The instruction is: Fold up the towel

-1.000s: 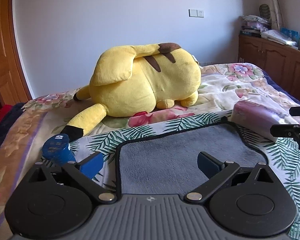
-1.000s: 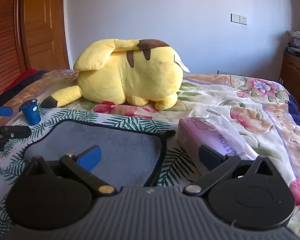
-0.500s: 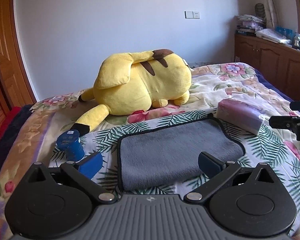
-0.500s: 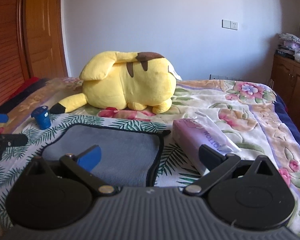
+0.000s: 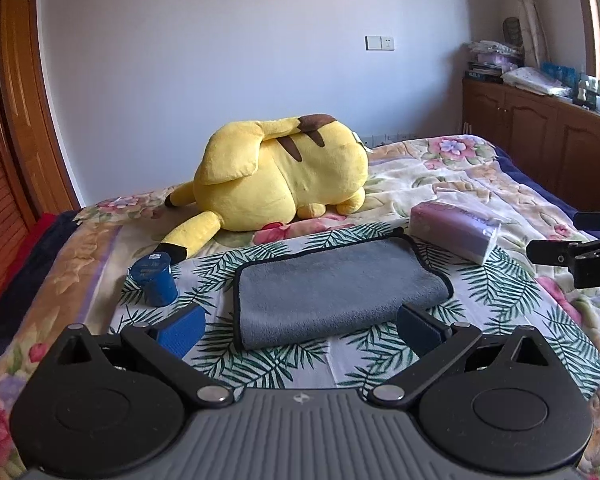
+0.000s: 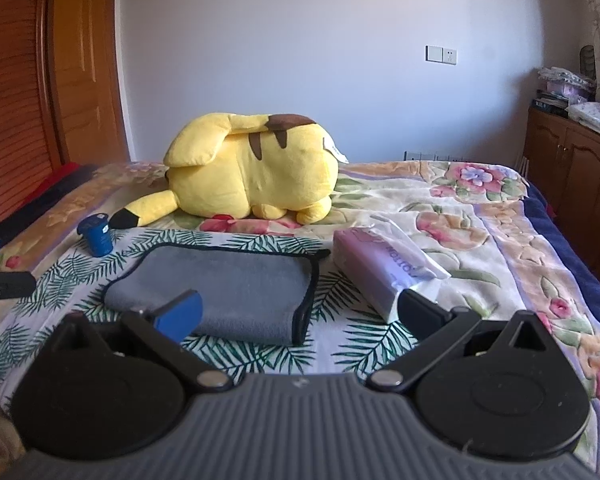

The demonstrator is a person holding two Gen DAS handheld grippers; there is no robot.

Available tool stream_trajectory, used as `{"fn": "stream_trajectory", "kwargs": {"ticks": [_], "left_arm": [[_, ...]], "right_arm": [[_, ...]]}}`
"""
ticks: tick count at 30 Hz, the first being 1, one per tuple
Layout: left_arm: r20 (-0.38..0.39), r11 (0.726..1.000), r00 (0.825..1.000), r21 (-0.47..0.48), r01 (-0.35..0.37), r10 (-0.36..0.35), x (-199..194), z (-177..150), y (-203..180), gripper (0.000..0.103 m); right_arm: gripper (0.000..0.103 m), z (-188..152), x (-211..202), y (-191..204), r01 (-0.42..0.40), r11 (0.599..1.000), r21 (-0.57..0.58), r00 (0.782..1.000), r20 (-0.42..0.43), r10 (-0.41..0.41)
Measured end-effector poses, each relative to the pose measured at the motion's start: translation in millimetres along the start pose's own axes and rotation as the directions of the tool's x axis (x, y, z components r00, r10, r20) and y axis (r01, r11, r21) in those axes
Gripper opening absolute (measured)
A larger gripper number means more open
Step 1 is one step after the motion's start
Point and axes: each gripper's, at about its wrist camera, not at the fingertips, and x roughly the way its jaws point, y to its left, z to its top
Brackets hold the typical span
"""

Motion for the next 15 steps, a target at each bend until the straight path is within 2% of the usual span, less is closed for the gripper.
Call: {"fn": "stream_trajectory", "kwargs": {"ticks": [15], "left_arm": [[0.015,1.000,1.000,0.015,0.009,-0.009,-70.6,-12.8,-16.6,0.103]], "right_arm": [[0.103,-0.6,-65.4,12.0,-0.023,1.000,0.006,0.998,0.051,0.023]]}}
